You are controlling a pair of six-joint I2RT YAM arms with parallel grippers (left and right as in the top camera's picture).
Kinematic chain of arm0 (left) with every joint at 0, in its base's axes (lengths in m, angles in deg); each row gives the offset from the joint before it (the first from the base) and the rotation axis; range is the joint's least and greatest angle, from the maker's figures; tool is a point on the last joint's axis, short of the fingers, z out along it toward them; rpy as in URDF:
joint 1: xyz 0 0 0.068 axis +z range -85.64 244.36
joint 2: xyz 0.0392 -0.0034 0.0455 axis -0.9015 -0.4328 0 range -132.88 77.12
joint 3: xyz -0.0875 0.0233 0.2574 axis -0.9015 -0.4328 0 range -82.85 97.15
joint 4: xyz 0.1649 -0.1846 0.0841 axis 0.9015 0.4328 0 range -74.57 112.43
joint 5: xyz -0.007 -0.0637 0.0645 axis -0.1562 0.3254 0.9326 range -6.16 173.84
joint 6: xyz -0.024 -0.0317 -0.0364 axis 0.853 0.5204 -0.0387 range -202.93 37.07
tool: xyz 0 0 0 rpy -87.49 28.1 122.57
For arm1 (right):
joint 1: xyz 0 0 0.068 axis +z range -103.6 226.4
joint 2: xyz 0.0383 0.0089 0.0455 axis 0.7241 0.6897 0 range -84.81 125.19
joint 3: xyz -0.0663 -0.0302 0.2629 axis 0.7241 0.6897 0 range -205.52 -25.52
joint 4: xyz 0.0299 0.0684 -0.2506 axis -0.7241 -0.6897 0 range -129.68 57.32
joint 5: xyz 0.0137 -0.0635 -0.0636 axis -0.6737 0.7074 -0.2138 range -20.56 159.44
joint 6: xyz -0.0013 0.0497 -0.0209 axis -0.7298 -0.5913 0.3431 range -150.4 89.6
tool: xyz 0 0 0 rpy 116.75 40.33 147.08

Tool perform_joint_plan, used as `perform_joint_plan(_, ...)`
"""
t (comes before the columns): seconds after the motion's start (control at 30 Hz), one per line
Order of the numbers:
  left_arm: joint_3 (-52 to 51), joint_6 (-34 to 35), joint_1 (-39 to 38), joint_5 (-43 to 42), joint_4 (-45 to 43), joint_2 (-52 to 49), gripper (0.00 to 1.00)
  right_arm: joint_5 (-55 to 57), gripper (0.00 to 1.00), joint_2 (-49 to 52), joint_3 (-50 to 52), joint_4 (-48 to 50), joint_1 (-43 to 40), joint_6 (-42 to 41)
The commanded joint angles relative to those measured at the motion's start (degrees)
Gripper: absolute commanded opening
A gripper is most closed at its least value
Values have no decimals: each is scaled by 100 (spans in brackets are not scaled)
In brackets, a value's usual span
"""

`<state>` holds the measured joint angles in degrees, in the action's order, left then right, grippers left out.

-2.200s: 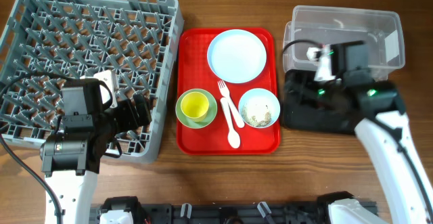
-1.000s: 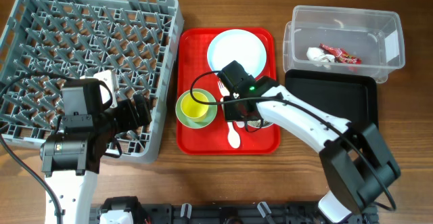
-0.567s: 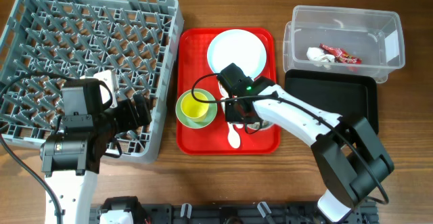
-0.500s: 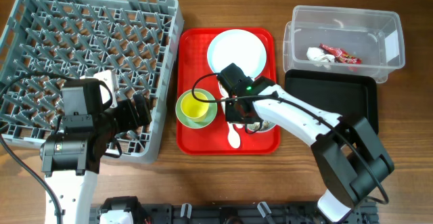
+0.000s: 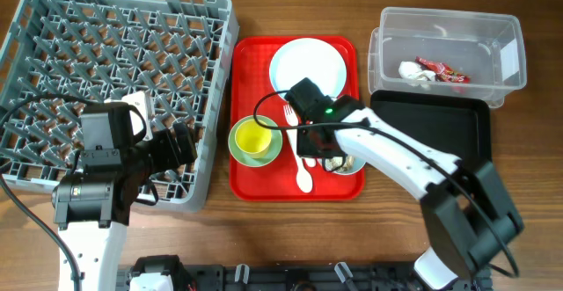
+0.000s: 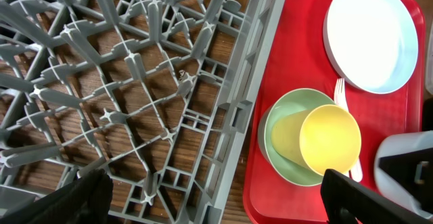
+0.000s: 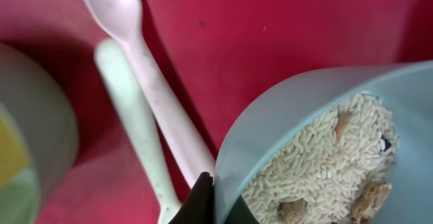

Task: Sort waste into correct bins and load items into the dishwasher rack
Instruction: 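Tip the bowl over the black tray to dump the rice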

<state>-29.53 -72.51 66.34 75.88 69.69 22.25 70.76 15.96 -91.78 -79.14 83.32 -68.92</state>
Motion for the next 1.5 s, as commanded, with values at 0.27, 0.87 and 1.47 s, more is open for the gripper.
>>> perform_joint_plan(0.27,103,52,-26,11,4,-7,100,-1843,4,-1443,-177,37,-1539,717)
perform_joint_plan(0.87,103,52,-26,11,4,-7,100,-5869,4,-573,245,275,-4546,2079)
perform_joint_plan(1.47,103,52,-26,11,4,-7,100,-7903,4,-96,730,638,-6083,2354)
